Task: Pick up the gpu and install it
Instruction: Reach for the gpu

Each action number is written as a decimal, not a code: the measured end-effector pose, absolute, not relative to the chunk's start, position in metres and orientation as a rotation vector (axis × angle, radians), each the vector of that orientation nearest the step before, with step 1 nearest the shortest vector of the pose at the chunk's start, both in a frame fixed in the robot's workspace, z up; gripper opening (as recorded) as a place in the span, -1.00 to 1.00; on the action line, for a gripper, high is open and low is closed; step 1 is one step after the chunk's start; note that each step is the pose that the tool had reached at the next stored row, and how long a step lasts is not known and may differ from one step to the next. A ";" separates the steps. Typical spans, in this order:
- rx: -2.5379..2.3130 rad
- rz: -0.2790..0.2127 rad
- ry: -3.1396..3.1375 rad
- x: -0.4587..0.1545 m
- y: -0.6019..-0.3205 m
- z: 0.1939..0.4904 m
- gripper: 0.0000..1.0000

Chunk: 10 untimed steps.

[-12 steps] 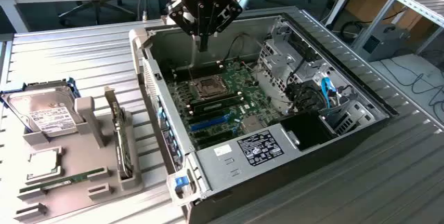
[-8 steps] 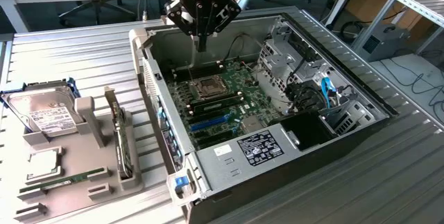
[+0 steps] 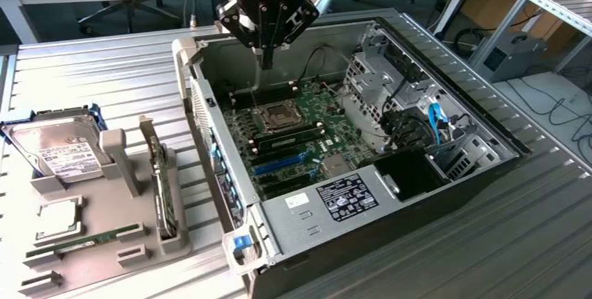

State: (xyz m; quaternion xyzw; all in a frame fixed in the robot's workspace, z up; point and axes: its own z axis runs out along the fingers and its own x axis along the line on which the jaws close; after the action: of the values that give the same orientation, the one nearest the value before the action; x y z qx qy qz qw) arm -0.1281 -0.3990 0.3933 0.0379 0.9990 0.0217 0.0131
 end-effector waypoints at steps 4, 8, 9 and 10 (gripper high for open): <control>0.118 0.068 3.112 -0.131 -0.399 0.393 -0.79; 0.118 0.068 3.112 -0.135 -0.399 0.393 -0.79; 0.118 0.068 3.113 -0.135 -0.399 0.393 -0.79; 0.118 0.068 3.112 -0.135 -0.399 0.393 -0.79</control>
State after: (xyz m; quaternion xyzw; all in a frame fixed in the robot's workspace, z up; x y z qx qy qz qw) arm -0.1353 -0.3989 0.3933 0.0379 0.9990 0.0217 0.0131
